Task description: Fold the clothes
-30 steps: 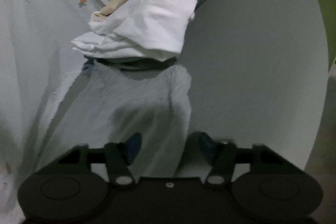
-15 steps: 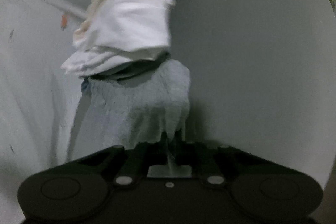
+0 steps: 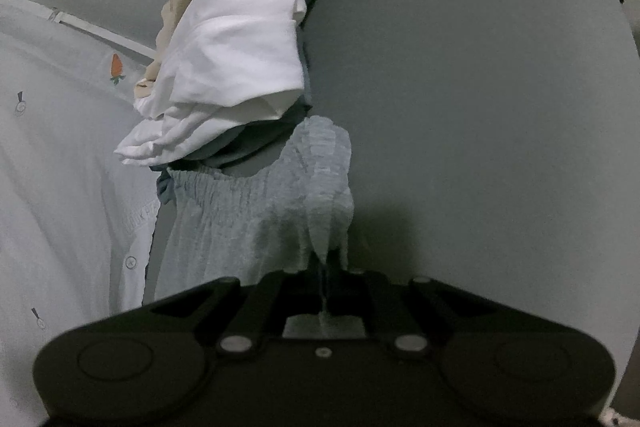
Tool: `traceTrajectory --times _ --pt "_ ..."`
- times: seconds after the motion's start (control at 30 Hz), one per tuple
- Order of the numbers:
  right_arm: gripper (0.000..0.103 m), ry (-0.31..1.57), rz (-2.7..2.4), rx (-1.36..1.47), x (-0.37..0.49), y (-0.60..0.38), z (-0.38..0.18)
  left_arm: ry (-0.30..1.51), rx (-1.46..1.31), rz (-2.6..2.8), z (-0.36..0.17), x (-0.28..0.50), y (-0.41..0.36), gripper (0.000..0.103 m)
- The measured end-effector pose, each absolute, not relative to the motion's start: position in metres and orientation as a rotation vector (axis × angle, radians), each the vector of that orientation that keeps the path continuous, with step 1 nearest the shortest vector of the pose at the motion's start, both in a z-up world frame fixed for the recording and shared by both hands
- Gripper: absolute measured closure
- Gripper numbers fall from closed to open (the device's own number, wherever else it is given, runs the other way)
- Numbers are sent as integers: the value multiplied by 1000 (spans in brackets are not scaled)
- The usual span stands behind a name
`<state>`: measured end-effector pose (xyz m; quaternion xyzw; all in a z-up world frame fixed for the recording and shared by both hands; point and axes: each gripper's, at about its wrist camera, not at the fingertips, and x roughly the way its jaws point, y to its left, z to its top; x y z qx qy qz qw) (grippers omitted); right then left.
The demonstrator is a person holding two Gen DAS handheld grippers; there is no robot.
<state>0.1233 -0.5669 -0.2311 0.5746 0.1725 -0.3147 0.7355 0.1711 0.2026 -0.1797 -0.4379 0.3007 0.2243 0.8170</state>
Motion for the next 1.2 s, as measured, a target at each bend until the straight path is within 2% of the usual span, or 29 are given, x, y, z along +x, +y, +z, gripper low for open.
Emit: traceTrajectory --times 0.13,0.67,0.73,0.77,0.8,0.83,1.2 --pt "103 361 -695 1296 120 -566 -233 626 -986 564 -183 156 224 64" --pt "103 393 -738 1285 126 -564 -227 657 -845 798 -179 177 269 58" --pt "102 392 -747 1279 128 -562 -226 661 -815 798 -178 182 267 62" --pt "102 395 -751 1275 129 -562 -225 658 -801 789 -178 184 266 68" --pt "102 398 -756 1271 130 -561 -223 658 -796 778 -178 186 266 94" --pt "102 398 -761 1264 130 -561 -222 660 -799 763 -178 188 266 102" --pt "102 297 -674 1196 119 -566 -179 438 -789 684 -127 202 261 103"
